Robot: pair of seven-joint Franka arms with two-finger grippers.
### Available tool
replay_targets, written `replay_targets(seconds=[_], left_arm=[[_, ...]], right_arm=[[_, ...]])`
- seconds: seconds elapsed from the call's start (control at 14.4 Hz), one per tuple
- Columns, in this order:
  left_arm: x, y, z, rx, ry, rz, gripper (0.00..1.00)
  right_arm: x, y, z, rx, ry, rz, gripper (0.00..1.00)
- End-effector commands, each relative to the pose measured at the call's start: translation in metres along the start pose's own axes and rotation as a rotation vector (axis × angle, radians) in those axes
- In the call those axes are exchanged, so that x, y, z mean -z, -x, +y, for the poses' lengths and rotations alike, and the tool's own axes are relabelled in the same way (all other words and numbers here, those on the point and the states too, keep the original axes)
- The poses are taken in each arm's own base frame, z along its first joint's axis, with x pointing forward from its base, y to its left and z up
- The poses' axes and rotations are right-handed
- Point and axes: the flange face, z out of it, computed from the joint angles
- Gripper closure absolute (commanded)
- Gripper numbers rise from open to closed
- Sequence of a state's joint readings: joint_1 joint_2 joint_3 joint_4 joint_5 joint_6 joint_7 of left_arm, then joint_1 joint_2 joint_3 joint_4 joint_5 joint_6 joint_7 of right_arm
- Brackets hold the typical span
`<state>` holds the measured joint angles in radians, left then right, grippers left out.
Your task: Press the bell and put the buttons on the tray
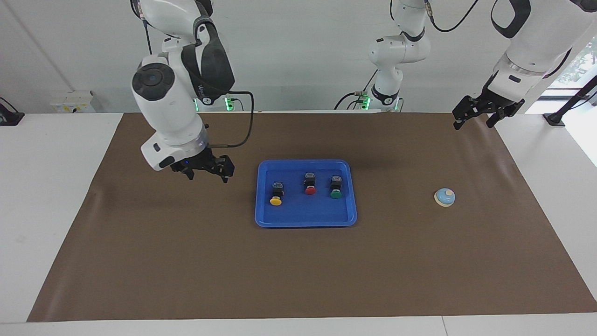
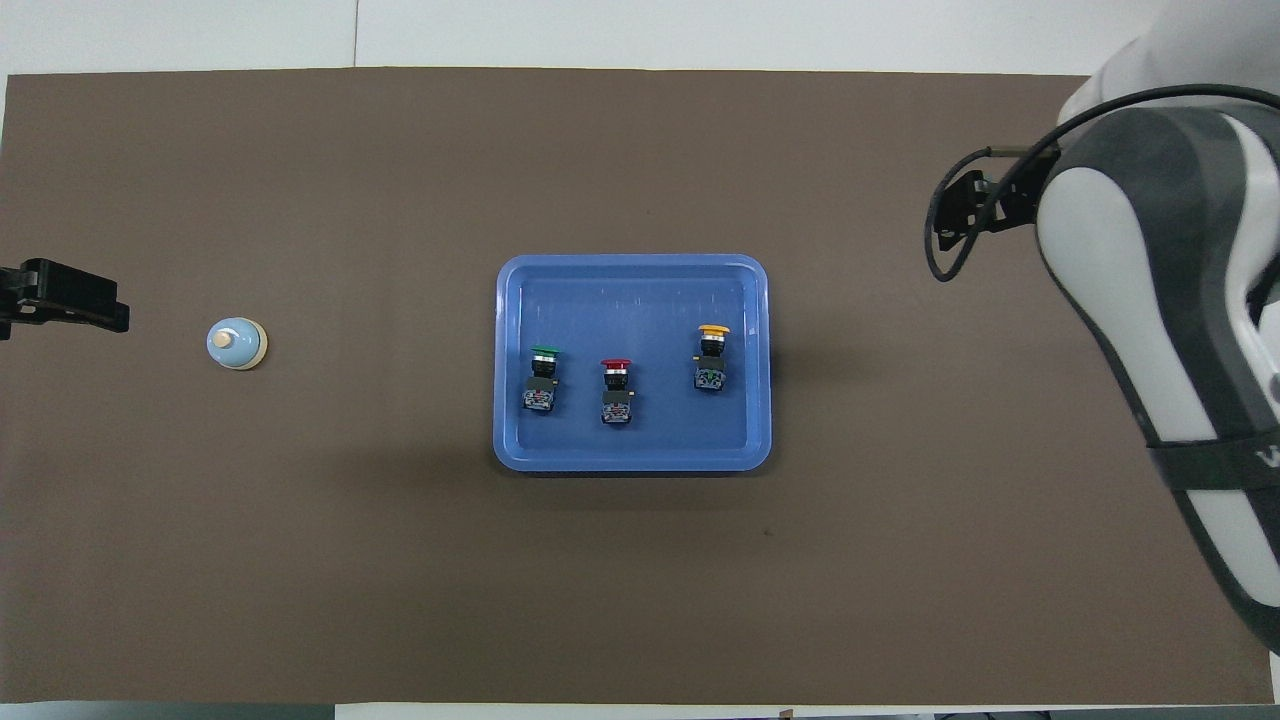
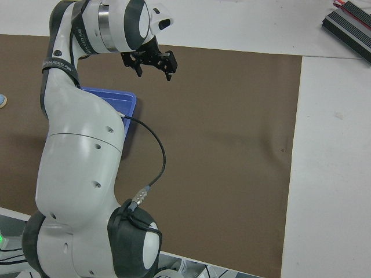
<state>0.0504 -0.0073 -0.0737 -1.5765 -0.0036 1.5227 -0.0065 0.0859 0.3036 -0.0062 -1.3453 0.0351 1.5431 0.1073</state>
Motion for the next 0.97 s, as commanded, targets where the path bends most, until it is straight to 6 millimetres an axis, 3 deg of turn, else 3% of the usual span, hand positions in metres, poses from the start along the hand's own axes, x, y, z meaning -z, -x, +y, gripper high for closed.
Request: replay_targets(seconds=[0.0, 0.21, 0.35, 0.49, 0.56, 0.62, 0.9], left_arm=[[0.000, 0.005, 0.001, 0.015, -0.005, 0.013, 0.00], [0.002, 0.005, -0.002, 0.020, -0.003, 0.019, 0.00], [0.004, 0.001, 0.001, -0.002, -0.005, 0.052, 0.00], [0.003, -0.004, -0.004, 0.009, -0.005, 0.091, 0.65], [-0.005, -0.002, -0.005, 0.012, -0.005, 0.074, 0.91], [-0.005, 0.003, -0.007, 0.017, -0.006, 0.076, 1.00], [-0.032, -0.014, -0.012, 0.023, -0.003, 0.076, 1.00]], right_arm=[[0.031, 0.033, 0.034, 0.045, -0.005, -0.012, 0.00], [0.054, 0.096, 0.054, 0.032, -0.008, -0.001, 0.00], [0.054, 0.119, 0.063, 0.013, -0.008, -0.008, 0.00], [0.054, 0.115, 0.062, 0.023, -0.007, 0.001, 0.00], [0.054, 0.113, 0.063, 0.028, -0.004, 0.007, 0.00], [0.055, 0.110, 0.067, 0.023, -0.003, 0.015, 0.00], [0.067, 0.104, 0.067, 0.044, 0.047, 0.054, 0.00]])
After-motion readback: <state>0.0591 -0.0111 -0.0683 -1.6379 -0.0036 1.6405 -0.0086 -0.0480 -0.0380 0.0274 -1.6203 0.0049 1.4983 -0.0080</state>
